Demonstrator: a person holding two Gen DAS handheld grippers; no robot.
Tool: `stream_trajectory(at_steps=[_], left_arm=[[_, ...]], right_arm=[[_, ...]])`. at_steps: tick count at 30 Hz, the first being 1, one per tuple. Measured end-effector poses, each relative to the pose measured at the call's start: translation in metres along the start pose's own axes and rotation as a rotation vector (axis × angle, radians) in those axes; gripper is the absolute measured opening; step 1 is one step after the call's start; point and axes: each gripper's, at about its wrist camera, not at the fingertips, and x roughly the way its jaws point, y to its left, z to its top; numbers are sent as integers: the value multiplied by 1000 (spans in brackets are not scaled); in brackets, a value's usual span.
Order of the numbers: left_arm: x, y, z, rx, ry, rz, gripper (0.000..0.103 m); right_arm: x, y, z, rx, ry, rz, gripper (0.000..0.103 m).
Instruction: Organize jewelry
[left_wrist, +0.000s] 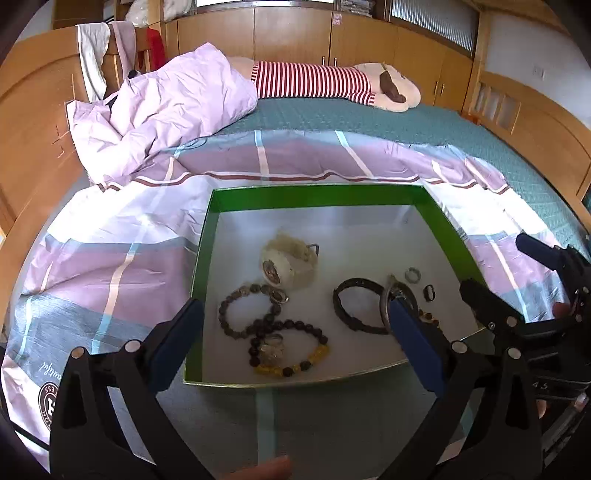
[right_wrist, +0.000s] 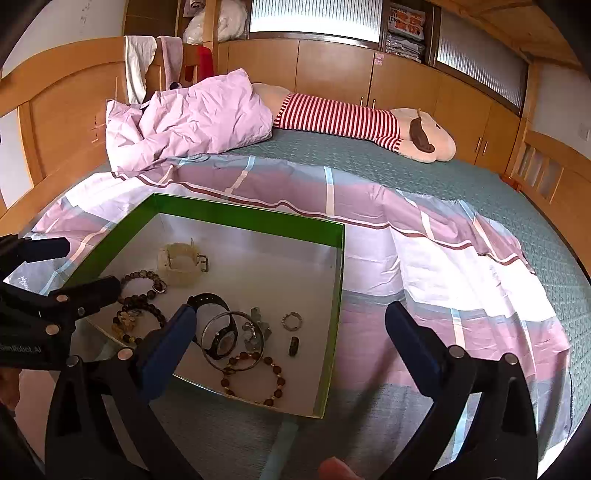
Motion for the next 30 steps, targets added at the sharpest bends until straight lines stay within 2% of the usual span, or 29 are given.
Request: stream_trajectory(at_steps=[8, 30], left_arm=[[7, 5, -1, -18, 28, -2, 99], [7, 3, -2, -2, 29, 6, 99]], right_arm=[[2, -1, 0, 1, 7, 8, 100], [3, 1, -1, -7, 9, 7, 100]])
